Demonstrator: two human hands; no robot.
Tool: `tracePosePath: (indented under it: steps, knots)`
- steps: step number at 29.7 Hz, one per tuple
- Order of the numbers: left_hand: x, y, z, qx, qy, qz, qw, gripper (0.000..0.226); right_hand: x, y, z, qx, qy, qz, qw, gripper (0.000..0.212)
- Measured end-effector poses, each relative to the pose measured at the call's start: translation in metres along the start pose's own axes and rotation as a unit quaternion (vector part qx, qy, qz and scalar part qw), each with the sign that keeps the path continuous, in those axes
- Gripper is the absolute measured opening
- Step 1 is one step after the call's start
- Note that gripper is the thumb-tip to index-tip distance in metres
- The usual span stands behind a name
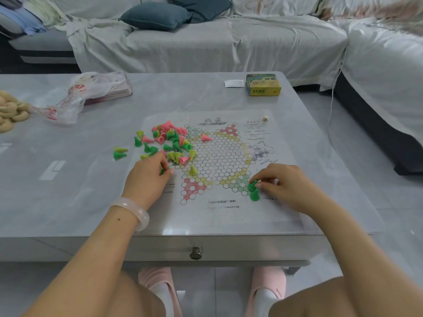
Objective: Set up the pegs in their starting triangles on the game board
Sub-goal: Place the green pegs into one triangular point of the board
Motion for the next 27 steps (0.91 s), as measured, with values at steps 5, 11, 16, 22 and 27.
tracePosePath:
  steps: [5,11,16,22,27]
  knots:
    - [-0.002,0.001,-0.005,0.027,0.029,0.001,0.999,0.020,0.000,-0.001,-0.002,-0.011,0.004,-0.002,1.000,0.017]
    - [-0.001,-0.004,-0.010,0.066,0.048,-0.009,0.997,0.026,0.001,-0.001,-0.003,-0.028,0.008,0.003,1.000,0.018]
    - [0.001,-0.002,-0.010,0.073,0.040,0.002,0.997,0.013,0.001,-0.002,-0.003,-0.030,0.007,0.001,1.000,0.019]
    - [-0.003,0.007,0.005,-0.062,0.011,0.025,0.998,0.012,-0.003,0.008,-0.002,0.008,0.002,0.020,1.000,0.026]
    - [-0.015,0.004,0.038,-0.233,-0.029,-0.028,0.972,0.009,-0.006,0.039,-0.019,0.161,0.006,0.168,0.972,0.019]
Point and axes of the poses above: each hand's wrist, its own x-axis towards the middle knuckle, its own y-axis out of the back of the hand, z = x × y, the point moved 10 cm from there along x, towards the middle knuckle, and after that the axes turned 3 degrees about y, right-handed, at the moved point
